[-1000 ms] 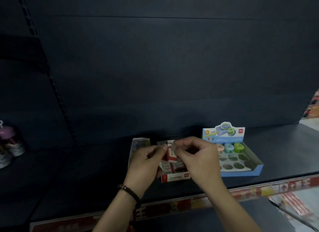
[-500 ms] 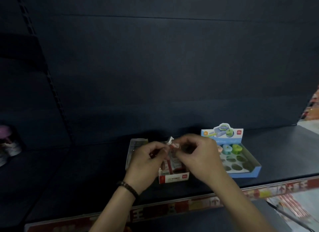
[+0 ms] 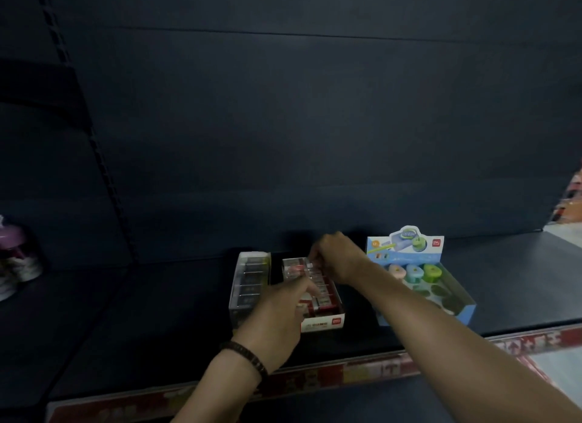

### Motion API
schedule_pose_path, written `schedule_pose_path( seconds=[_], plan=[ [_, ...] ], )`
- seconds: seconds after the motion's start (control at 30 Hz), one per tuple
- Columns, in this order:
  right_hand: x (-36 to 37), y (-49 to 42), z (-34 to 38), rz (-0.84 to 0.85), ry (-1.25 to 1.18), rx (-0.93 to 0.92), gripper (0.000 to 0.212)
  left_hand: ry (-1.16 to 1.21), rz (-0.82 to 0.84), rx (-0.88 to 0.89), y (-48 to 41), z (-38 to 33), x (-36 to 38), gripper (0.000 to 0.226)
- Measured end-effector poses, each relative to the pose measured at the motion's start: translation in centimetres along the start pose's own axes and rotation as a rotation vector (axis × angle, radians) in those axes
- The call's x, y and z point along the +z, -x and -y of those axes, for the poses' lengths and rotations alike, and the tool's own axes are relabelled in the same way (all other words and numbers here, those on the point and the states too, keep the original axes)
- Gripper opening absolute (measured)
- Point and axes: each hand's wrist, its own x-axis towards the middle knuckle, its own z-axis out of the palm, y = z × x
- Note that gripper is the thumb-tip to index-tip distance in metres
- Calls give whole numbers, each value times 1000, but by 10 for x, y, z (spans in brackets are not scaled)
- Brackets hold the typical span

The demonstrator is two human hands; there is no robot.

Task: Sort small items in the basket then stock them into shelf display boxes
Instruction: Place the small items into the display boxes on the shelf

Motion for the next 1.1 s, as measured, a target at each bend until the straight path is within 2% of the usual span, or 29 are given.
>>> schedule_pose_path(
  seconds=[0.1, 0.2, 0.3, 0.47, 0.53, 0.6, 0.67, 0.7, 0.77, 0.83, 0.9, 1.0, 1.1],
  plan=[
    [6, -4, 0, -15, 3, -18, 17, 160, -4, -132, 0, -6, 6, 34],
    [11, -3, 0, -72, 23, -35, 15, 107, 16, -154, 1, -8, 4, 40],
    [14, 2, -1, -80, 42, -35, 14, 59, 8, -200, 1, -5, 2, 33],
    [17, 6, -5, -103, 10, -17, 18, 49, -17, -164, 2, -1, 2, 25],
    [12, 8, -7, -55, -28, -55, 20, 61, -56, -127, 4, 0, 3, 24],
    [1, 15, -9, 24, -101, -69, 24, 175, -98, -94, 5, -1, 3, 24],
    [-9, 26, -11, 41, -200, -74, 32, 444, -137, -120, 4, -2, 3, 22],
    [-14, 34, -11, -5, -277, -73, 37, 571, -156, -154, 3, -4, 3, 19],
    [-20, 51, -6, -211, -530, -53, 36, 706, -232, -198, 2, -8, 2, 15],
    [-25, 71, 3, -409, -801, -38, 31, 774, -296, -214, 0, -8, -1, 15],
    [-29, 89, 14, -470, -977, -46, 31, 829, -308, -222, -3, -8, -5, 21],
    [-34, 104, 28, -409, -1065, -102, 30, 808, -243, -230, -6, -8, -10, 39],
    [-33, 106, 34, -339, -996, -154, 37, 701, -203, -193, -7, -6, -13, 51]
  ],
)
